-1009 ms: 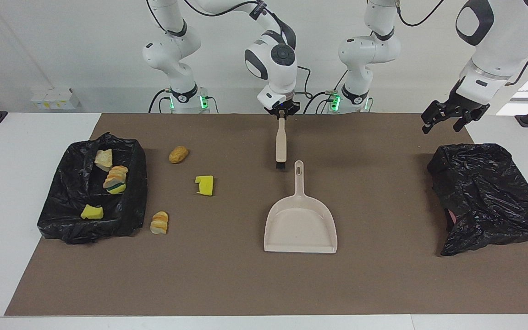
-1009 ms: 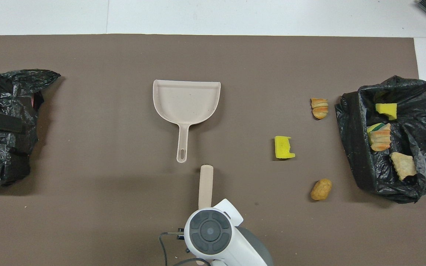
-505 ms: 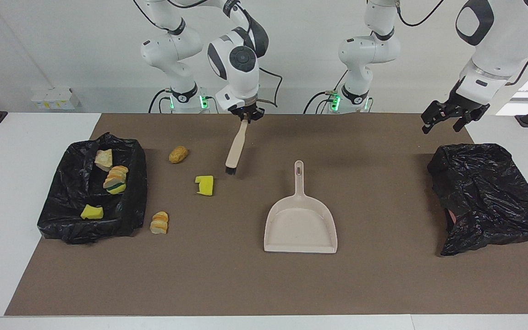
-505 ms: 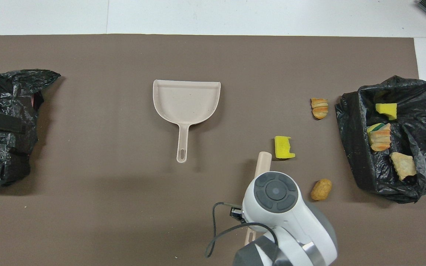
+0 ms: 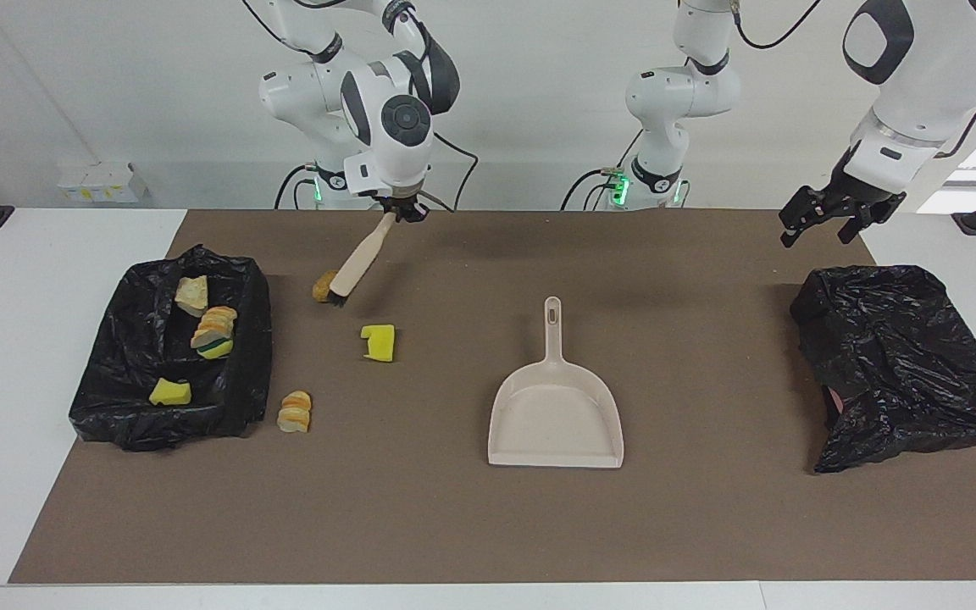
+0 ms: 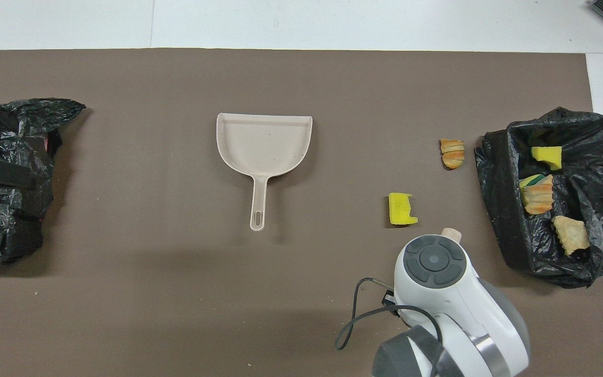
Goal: Sweep and dump trash in bin
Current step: 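Carry the brush toward the pastries with the right gripper while the left gripper rises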
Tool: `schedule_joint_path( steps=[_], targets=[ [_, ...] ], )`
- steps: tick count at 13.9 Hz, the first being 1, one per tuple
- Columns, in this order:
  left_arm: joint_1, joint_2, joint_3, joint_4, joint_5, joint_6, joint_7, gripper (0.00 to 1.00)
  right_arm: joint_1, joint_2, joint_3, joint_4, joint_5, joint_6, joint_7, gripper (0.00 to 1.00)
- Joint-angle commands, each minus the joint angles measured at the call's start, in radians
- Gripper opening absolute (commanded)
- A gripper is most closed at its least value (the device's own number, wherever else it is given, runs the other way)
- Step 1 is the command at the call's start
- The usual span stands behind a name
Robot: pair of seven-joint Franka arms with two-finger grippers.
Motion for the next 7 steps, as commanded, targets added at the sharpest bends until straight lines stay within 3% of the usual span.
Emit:
schedule_joint_path(
  steps=[1, 7],
  targets=[
    [-0.052, -0.002, -0.013, 0.005, 0.014, 0.026, -0.010, 1.00, -0.038, -0.101, 0.016, -0.117, -0.018, -0.001, 0.112, 0.00],
    [-0.206, 0.030, -0.017, -0.022, 0.009, 0.103, -0.097, 1.00, -0.110, -0.190, 0.017, -0.241, -0.024, 0.018, 0.024, 0.00]
  ],
)
